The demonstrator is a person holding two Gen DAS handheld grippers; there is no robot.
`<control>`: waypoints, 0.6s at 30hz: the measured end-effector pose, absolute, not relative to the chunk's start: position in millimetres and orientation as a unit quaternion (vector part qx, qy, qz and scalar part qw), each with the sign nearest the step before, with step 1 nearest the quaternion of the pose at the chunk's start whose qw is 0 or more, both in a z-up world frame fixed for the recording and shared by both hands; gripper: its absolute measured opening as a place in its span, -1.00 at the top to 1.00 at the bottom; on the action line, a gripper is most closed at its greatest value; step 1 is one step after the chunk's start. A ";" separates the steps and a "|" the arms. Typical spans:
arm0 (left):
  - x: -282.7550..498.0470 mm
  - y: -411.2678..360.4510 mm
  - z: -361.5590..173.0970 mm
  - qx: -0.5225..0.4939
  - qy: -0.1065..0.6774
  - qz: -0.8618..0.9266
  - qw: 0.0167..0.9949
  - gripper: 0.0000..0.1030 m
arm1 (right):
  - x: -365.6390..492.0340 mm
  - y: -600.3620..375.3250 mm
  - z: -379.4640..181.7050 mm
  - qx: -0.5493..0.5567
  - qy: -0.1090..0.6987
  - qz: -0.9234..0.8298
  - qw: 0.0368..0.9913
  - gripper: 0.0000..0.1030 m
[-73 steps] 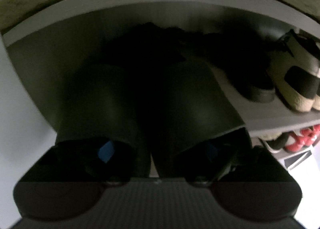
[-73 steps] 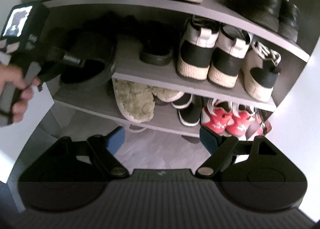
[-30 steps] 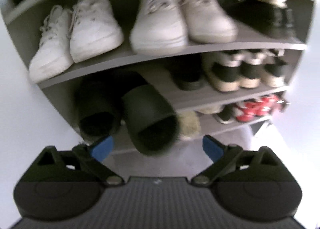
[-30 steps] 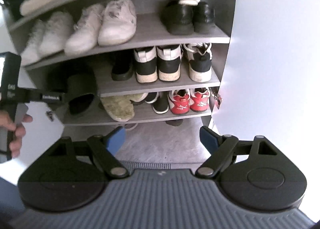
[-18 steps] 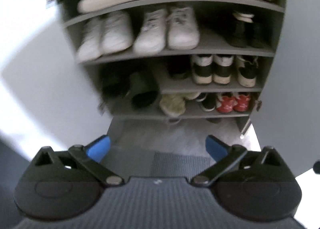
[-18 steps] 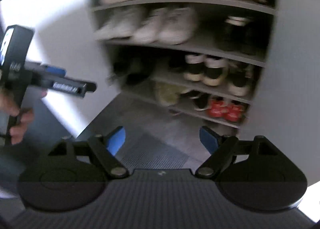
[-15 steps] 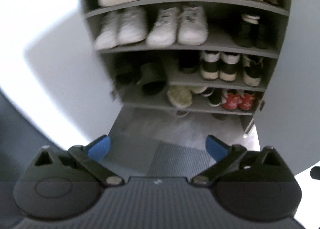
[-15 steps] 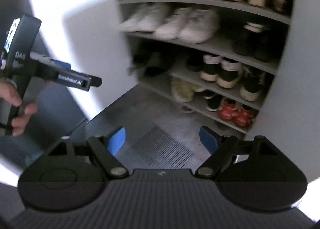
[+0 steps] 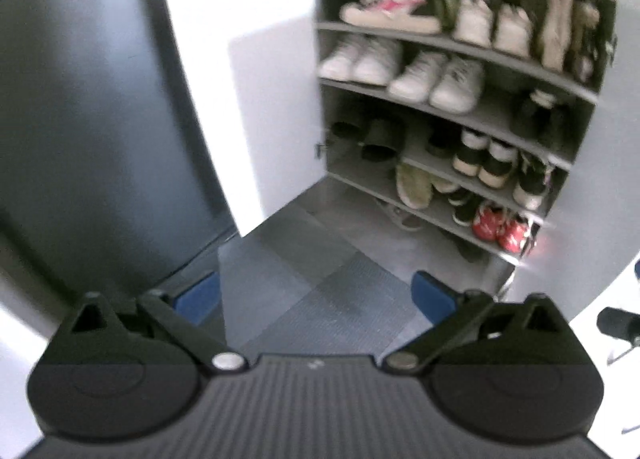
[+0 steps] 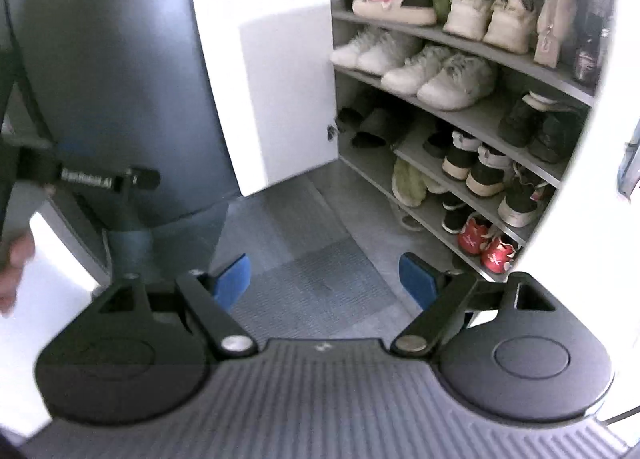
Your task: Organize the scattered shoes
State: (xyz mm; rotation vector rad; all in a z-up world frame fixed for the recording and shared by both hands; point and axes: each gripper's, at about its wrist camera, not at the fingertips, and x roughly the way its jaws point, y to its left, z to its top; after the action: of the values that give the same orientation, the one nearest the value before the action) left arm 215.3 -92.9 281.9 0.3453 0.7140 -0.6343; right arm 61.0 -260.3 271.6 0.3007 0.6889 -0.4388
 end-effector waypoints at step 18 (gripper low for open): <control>-28.9 15.6 255.6 0.095 0.406 -0.018 0.909 -0.99 | -38.0 -234.1 273.5 0.124 0.367 -0.025 0.922 -0.62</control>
State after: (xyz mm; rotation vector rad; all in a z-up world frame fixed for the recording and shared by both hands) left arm -28.9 15.6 255.6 0.1961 0.8370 -0.0364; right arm -38.0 -234.1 273.5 0.2548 0.7537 -0.0512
